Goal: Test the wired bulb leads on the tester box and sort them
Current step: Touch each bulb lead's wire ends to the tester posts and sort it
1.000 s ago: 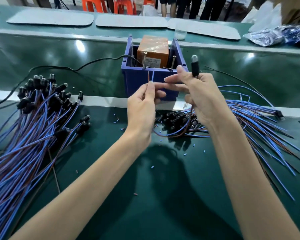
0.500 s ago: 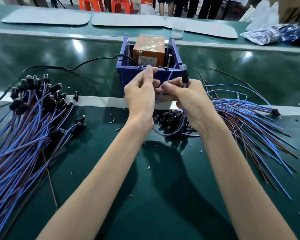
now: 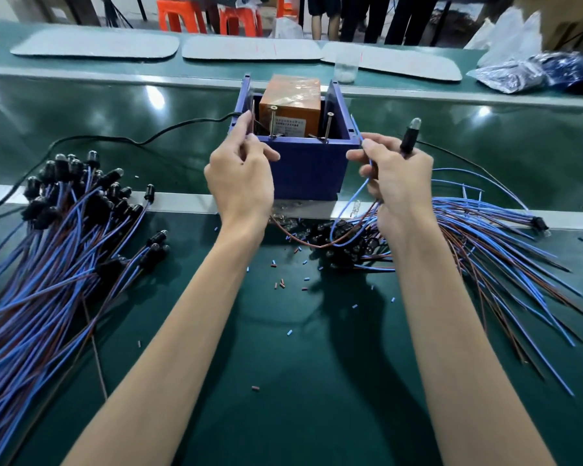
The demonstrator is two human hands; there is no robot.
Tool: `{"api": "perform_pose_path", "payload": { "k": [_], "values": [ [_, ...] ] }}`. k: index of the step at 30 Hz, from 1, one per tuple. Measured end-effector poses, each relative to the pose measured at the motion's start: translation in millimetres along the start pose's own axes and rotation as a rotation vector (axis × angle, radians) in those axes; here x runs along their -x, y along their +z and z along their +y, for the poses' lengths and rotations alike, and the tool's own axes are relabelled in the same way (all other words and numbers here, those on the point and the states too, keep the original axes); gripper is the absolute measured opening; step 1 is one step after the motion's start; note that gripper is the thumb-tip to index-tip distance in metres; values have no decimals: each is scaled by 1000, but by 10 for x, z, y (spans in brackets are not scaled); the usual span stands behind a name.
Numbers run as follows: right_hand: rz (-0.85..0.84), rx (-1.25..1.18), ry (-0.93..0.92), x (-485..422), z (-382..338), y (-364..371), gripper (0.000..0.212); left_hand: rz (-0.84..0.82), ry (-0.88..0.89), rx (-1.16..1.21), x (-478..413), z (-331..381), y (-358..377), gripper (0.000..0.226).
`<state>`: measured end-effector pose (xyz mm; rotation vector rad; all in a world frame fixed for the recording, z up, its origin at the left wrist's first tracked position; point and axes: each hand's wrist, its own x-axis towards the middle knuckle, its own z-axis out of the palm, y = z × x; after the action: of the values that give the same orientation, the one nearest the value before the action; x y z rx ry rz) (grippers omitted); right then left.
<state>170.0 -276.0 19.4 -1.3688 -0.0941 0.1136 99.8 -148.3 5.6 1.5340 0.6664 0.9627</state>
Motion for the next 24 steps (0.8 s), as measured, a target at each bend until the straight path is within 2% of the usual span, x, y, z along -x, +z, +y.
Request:
{"api": "perform_pose_path", "payload": {
  "k": [5, 11, 24],
  "values": [
    [0, -17, 29, -93, 36, -28, 23, 0, 25, -79, -105, -38, -61, 10],
    [-77, 56, 37, -111, 81, -36, 25, -97, -38, -193, -136, -116, -121, 17],
    [-165, 47, 41, -131, 114, -52, 23, -112, -64, -128, -137, -110, -144, 18]
  ]
}}
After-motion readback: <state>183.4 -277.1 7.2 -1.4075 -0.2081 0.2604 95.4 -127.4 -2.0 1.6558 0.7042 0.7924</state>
